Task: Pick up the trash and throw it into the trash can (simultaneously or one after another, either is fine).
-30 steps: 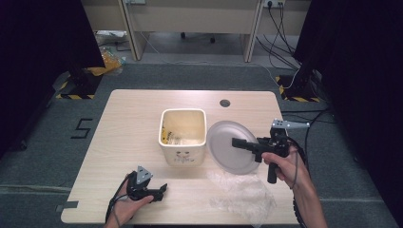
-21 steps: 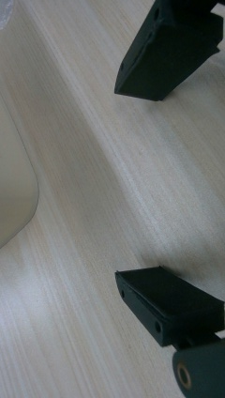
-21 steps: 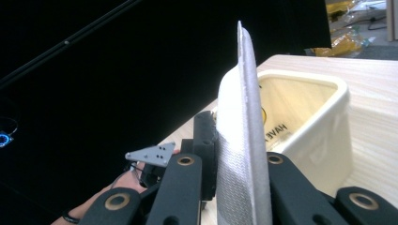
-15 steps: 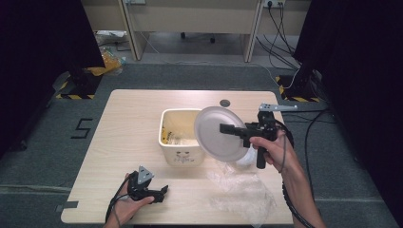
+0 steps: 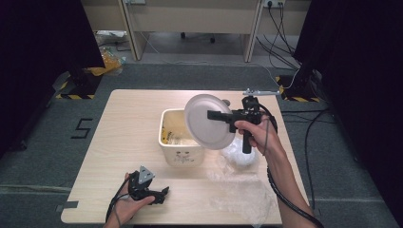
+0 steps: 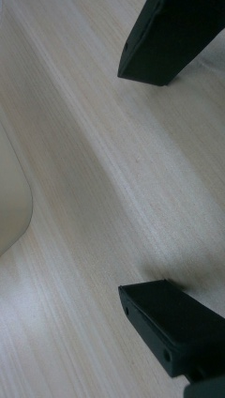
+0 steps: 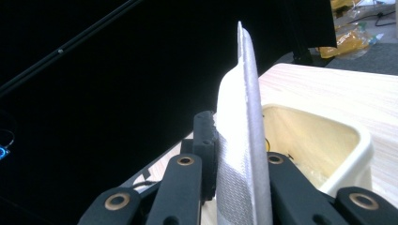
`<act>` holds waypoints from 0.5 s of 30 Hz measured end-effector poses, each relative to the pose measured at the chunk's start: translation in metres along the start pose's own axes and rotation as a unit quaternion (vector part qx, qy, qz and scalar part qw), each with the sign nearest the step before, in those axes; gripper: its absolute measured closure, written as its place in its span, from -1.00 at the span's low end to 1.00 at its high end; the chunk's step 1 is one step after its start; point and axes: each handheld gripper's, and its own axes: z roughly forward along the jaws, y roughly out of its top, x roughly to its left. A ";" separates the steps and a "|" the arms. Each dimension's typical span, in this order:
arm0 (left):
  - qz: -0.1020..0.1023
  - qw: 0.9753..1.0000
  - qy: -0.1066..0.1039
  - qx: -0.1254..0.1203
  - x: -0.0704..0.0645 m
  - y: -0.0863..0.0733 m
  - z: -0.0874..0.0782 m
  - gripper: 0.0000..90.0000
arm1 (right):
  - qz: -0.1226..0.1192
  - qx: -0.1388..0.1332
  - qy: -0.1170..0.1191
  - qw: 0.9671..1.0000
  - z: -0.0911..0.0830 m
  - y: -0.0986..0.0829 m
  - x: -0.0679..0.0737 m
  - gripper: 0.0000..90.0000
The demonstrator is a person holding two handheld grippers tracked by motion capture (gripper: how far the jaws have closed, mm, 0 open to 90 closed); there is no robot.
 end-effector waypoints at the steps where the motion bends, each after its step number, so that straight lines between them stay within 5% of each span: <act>1: 0.000 1.000 0.000 0.000 0.000 0.000 0.000 -1.00 | 0.001 0.000 0.001 1.000 0.002 0.001 -0.001 0.87; 15: 0.001 1.000 0.000 0.000 0.000 0.000 0.000 -1.00 | 0.023 0.006 -0.006 1.000 0.042 0.016 -0.017 0.88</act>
